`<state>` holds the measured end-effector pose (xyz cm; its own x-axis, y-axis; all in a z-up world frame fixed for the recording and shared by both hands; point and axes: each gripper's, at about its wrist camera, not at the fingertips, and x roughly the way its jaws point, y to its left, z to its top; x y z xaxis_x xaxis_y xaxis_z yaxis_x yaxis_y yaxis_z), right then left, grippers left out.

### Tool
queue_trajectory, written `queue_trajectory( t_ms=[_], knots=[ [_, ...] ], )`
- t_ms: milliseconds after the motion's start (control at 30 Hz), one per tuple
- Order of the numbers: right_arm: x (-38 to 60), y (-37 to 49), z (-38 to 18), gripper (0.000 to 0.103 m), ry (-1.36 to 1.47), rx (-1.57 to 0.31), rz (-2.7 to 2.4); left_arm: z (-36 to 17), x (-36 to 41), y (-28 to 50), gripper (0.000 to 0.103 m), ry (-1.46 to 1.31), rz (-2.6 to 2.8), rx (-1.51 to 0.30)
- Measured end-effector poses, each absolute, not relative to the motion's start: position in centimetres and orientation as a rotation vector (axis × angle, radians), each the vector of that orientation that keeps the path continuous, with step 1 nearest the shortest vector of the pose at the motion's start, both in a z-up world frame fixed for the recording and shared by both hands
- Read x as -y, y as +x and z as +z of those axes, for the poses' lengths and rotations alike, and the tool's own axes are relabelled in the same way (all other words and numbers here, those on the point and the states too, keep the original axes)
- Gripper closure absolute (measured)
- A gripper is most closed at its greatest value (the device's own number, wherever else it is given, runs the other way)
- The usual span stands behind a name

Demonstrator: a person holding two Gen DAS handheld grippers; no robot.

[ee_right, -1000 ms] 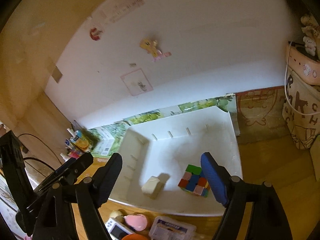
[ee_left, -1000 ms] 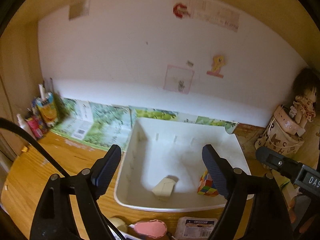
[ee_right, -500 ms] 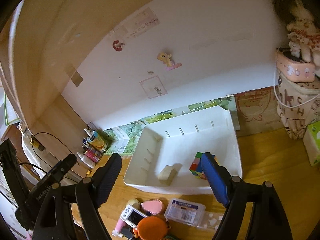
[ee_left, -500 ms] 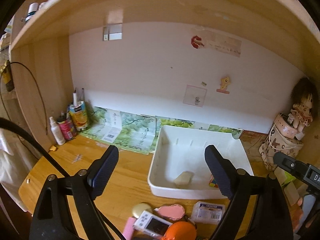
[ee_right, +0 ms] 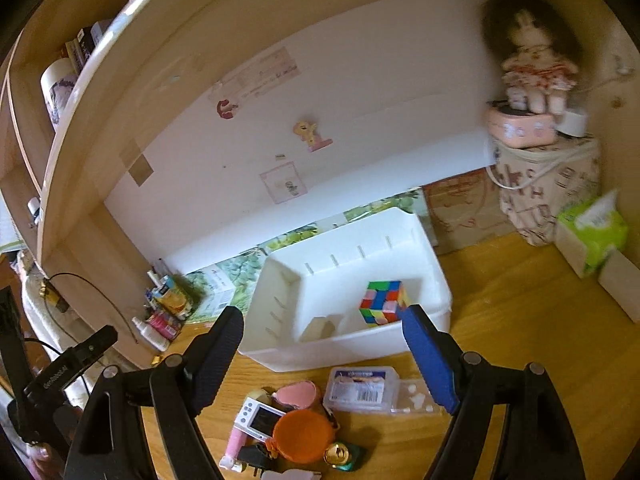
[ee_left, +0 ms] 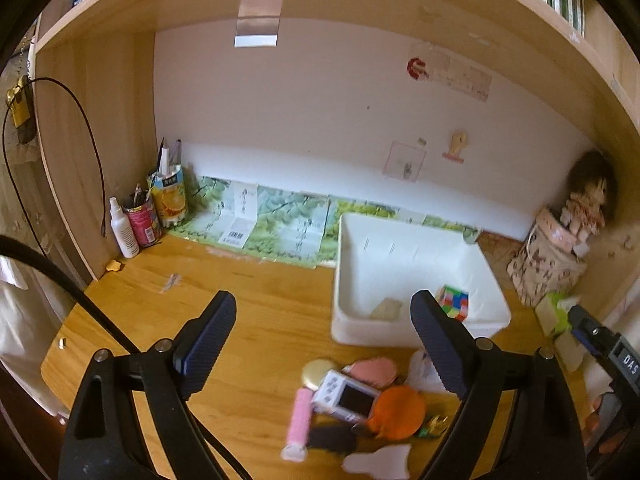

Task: Organize rigid objects
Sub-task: 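Withdraw both tools from the bin back over the desk items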

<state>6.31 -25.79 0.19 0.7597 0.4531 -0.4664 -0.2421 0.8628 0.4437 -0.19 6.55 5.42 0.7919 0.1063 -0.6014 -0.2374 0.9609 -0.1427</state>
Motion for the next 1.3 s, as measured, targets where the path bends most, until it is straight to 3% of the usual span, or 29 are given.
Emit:
queue_trajectory(
  t_ms=[667, 800, 933, 1300],
  knots=[
    [20.9, -2.9, -7.5, 0.018, 0.412, -0.702, 0.258, -2.7, -9.6, 0.3, 0.012, -0.085, -0.032, -0.995],
    [19.1, -3.9, -8.9, 0.017, 0.368, -0.732, 0.282, -4.4, -9.3, 0.9, 0.012, -0.071, -0.07, -1.075],
    [17.6, -4.6, -9.9, 0.01, 0.322, -0.747, 0.304, -6.2, -9.0, 1.7, 0.012, -0.055, -0.086, -1.158],
    [13.9, -3.7, -12.0, 0.01, 0.154, -0.873, 0.339, -10.9, -9.2, 4.2, 0.012, -0.094, -0.064, -1.386]
  ],
)
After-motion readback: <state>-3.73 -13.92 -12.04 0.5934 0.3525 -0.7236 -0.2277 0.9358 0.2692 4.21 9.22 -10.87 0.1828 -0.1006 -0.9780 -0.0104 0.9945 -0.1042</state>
